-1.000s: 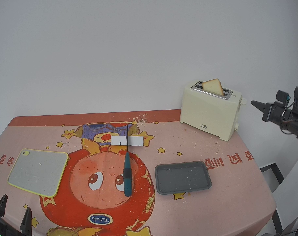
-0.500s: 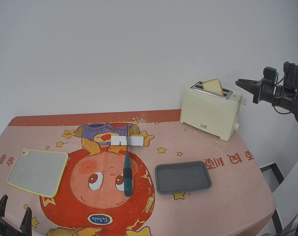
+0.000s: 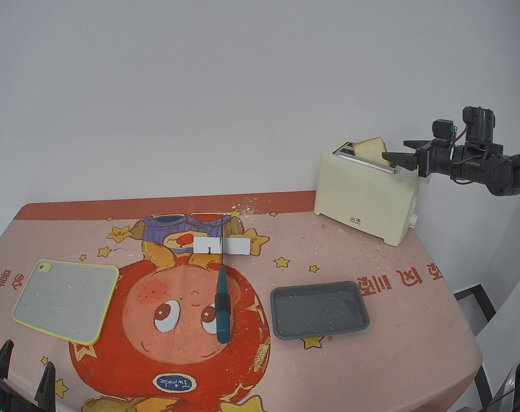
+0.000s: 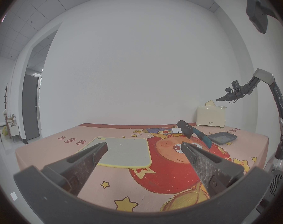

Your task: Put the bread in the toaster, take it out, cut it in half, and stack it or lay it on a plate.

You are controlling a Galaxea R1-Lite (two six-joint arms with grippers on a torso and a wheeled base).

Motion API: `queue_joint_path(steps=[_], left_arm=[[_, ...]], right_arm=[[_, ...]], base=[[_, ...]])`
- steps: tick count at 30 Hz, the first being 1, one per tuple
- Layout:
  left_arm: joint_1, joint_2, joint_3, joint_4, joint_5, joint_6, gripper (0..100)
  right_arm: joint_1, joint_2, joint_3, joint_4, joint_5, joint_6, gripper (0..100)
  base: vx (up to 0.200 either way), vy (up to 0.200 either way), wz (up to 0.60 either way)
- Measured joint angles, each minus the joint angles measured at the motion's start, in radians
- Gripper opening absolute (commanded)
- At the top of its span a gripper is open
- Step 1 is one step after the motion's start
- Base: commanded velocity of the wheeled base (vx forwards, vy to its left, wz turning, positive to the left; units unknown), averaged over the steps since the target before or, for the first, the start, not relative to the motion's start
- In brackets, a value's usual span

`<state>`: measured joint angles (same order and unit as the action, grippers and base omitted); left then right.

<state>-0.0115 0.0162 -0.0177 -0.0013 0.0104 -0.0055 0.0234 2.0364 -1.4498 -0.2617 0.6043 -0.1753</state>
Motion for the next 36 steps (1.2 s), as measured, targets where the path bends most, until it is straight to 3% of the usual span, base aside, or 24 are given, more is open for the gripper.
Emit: queue_joint_path(steps=[12,28,29,36], left_arm=[[0.0,0.0,0.0,0.0,0.0,0.0,100],[0.0,0.0,0.0,0.0,0.0,0.0,100],[0.0,0.0,0.0,0.0,0.0,0.0,100],[0.0,0.0,0.0,0.0,0.0,0.0,100]], right_arm=[[0.006,0.073,-0.179,0.125,0.0,0.011,100],[0.04,0.145,-0.245,0.129,-0.007,0.012,100],[0.041,0.146,-0.246,0.129,-0.008,0.011,0],[0.043,0.152,-0.247,0.129,-0.011,0.011,0]], base=[[0.0,0.0,0.0],[0.0,0.0,0.0],[0.0,0.0,0.0],[0.0,0.0,0.0]])
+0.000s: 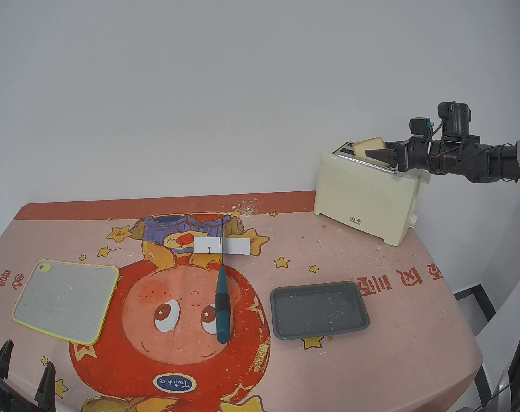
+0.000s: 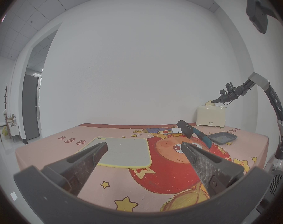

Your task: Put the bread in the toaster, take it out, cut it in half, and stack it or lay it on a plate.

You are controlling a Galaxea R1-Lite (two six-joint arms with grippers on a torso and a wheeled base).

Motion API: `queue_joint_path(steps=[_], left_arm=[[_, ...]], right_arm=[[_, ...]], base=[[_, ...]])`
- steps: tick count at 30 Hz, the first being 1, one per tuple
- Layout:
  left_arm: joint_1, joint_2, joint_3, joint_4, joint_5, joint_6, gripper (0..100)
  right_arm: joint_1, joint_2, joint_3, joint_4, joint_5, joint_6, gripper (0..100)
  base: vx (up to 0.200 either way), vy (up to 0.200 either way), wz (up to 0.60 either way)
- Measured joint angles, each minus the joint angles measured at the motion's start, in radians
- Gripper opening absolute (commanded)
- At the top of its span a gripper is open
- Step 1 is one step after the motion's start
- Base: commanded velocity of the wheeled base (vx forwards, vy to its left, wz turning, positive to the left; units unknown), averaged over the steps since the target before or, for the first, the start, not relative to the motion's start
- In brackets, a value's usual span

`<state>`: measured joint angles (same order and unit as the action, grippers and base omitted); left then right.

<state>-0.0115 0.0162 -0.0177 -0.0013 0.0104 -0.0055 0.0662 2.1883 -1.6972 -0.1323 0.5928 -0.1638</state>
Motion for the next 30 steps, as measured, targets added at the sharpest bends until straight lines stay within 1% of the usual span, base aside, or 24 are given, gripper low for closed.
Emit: queue_joint_path(steps=[11,17,18,24,30], left_arm=[[0.0,0.0,0.0,0.0,0.0,0.0,100],[0.0,0.0,0.0,0.0,0.0,0.0,100],[0.0,0.0,0.0,0.0,0.0,0.0,100],[0.0,0.0,0.0,0.0,0.0,0.0,100],[0.0,0.0,0.0,0.0,0.0,0.0,100]], right_arm=[[0.002,-0.004,0.013,0.005,0.0,0.0,0],[-0.003,-0.018,0.004,0.007,0.002,0.004,0],[-0.004,-0.024,0.0,0.007,0.002,0.012,0],[0.004,-0.087,-0.013,0.007,0.002,0.097,0],[0.026,-0.185,-0.009,0.009,0.001,0.127,0]], base=[[0.0,0.0,0.0],[0.0,0.0,0.0],[0.0,0.0,0.0],[0.0,0.0,0.0],[0.0,0.0,0.0]])
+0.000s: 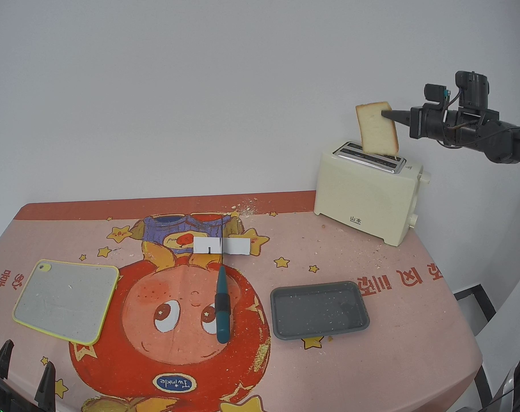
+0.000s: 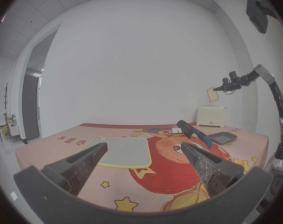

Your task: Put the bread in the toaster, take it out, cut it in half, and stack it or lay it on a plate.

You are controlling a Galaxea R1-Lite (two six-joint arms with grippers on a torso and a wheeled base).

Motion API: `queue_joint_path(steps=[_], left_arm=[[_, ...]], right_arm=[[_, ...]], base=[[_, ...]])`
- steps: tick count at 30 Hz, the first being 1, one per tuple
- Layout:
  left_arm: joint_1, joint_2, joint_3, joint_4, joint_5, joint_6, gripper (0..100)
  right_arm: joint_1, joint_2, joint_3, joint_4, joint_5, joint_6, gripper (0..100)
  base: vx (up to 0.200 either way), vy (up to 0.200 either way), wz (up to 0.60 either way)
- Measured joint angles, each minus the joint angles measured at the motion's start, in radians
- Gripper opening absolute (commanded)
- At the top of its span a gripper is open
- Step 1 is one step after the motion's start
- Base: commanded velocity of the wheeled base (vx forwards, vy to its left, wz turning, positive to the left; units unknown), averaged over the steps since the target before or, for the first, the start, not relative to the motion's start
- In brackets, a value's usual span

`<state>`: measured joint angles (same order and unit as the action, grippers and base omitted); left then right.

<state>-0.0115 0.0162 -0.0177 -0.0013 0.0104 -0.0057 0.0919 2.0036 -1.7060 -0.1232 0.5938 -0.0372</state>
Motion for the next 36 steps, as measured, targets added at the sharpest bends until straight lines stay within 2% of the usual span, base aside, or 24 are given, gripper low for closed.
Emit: queue_joint_path(steps=[6,9,18,20,22,24,28,30,36], left_arm=[[0.0,0.0,0.0,0.0,0.0,0.0,100],[0.0,0.0,0.0,0.0,0.0,0.0,100],[0.0,0.0,0.0,0.001,0.0,0.0,100],[0.0,0.0,0.0,0.0,0.0,0.0,100],[0.0,0.0,0.0,0.001,-0.001,0.0,100],[0.0,0.0,0.0,0.001,-0.001,0.0,100],[0.0,0.0,0.0,0.001,-0.001,-0.001,100],[0.0,0.0,0.0,0.001,-0.001,-0.002,100],[0.0,0.0,0.0,0.0,-0.001,-0.002,100]], right_arm=[[0.032,-0.114,0.044,-0.002,0.0,0.023,0],[0.053,-0.177,0.113,-0.003,0.0,0.027,0],[0.175,-0.374,0.469,-0.036,-0.042,0.054,0],[0.219,-0.417,0.538,-0.051,-0.061,0.08,0],[0.268,-0.456,0.597,-0.061,-0.082,0.126,0],[0.332,-0.507,0.658,-0.073,-0.113,0.223,0],[0.408,-0.57,0.721,-0.083,-0.142,0.335,0],[0.438,-0.599,0.751,-0.087,-0.152,0.36,0],[0.49,-0.649,0.811,-0.088,-0.155,0.368,0]], base=[[0.0,0.0,0.0],[0.0,0.0,0.0],[0.0,0.0,0.0],[0.0,0.2,0.0],[0.0,0.2,0.0],[0.0,0.2,0.0],[0.0,0.2,0.0],[0.0,0.2,0.0],[0.0,0.2,0.0]])
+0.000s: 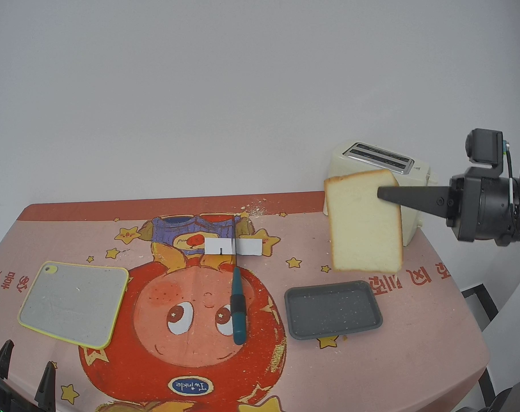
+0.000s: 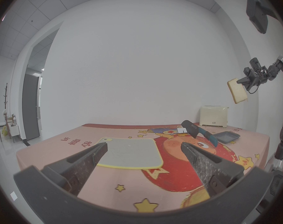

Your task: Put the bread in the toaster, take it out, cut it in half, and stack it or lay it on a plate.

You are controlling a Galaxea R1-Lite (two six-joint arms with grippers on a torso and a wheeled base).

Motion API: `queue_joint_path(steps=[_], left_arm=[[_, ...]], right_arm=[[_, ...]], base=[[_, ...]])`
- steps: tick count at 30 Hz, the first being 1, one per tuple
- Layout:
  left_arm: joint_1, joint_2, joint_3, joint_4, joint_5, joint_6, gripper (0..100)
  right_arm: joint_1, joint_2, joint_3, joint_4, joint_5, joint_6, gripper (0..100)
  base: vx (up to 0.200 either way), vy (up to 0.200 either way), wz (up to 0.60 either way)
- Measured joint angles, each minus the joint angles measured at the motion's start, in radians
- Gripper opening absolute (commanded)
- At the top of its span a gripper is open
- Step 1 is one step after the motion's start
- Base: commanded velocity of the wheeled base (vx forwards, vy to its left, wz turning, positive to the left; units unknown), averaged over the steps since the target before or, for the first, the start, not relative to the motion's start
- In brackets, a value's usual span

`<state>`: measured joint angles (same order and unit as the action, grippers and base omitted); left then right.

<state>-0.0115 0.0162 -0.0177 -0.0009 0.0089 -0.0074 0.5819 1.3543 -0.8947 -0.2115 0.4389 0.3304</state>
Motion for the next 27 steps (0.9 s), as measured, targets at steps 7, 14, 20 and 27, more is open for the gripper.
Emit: queue_joint_path(steps=[7,14,20,27], left_arm=[[-0.001,0.0,0.0,0.0,0.001,0.0,100],[-0.001,0.0,0.0,0.0,0.0,0.0,100],[0.0,0.0,0.0,0.0,0.0,0.001,100],[-0.001,0.0,0.0,0.0,0.001,0.002,100]], right_arm=[[0.081,-0.019,0.021,0.0,0.0,0.033,0],[0.164,-0.012,0.018,-0.024,0.0,0.078,0],[0.204,0.035,0.018,-0.114,-0.003,0.097,0],[0.251,0.129,0.014,-0.235,-0.015,0.15,0]], base=[[0.0,0.2,0.0],[0.0,0.2,0.0],[0.0,0.2,0.0],[0.0,0.2,0.0]])
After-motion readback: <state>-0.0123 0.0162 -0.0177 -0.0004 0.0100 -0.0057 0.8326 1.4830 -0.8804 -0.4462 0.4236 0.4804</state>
